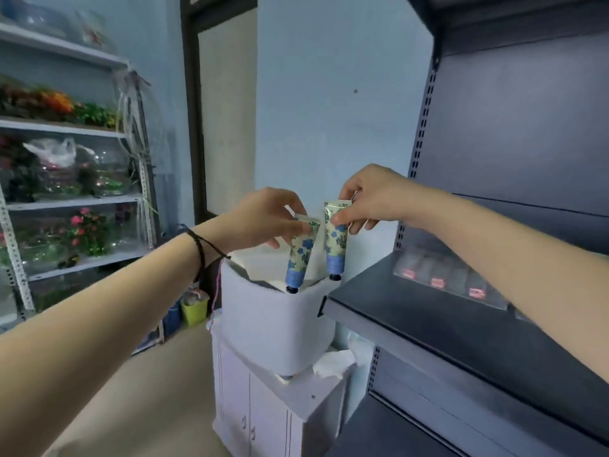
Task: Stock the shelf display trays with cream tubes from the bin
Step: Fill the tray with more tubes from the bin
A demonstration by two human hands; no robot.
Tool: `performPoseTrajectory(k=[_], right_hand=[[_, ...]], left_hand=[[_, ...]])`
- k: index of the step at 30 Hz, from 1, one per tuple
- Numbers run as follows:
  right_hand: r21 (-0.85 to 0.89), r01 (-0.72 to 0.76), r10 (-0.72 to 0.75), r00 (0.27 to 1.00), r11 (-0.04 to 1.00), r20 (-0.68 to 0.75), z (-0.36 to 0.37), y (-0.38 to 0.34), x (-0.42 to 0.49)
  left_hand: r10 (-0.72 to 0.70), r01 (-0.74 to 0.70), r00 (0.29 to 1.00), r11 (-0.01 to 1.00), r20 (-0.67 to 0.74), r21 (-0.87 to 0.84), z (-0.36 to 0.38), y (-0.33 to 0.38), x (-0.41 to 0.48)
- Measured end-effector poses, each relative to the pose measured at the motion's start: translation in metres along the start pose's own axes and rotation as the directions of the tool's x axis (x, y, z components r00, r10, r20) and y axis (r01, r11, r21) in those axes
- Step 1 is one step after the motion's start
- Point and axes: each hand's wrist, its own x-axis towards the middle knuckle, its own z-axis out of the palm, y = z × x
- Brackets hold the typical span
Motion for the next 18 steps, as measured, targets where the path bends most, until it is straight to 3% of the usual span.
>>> performPoseTrajectory(k=[11,18], right_hand=[[-0.183,-0.283,0.261,0.956,0.941,-0.135,-0.128,0.121,-0.076],[-0.304,-0.38,0.321,0.919,0.874,-0.228,-0.162,0.202,-0.104]], left_hand=[[0.219,-0.214,0.952,0.976,0.214,-0.043,0.131,0.112,0.11],[0.3,-0.262,0.901,0.952,0.314,-0.159,0.221,0.152,0.157]])
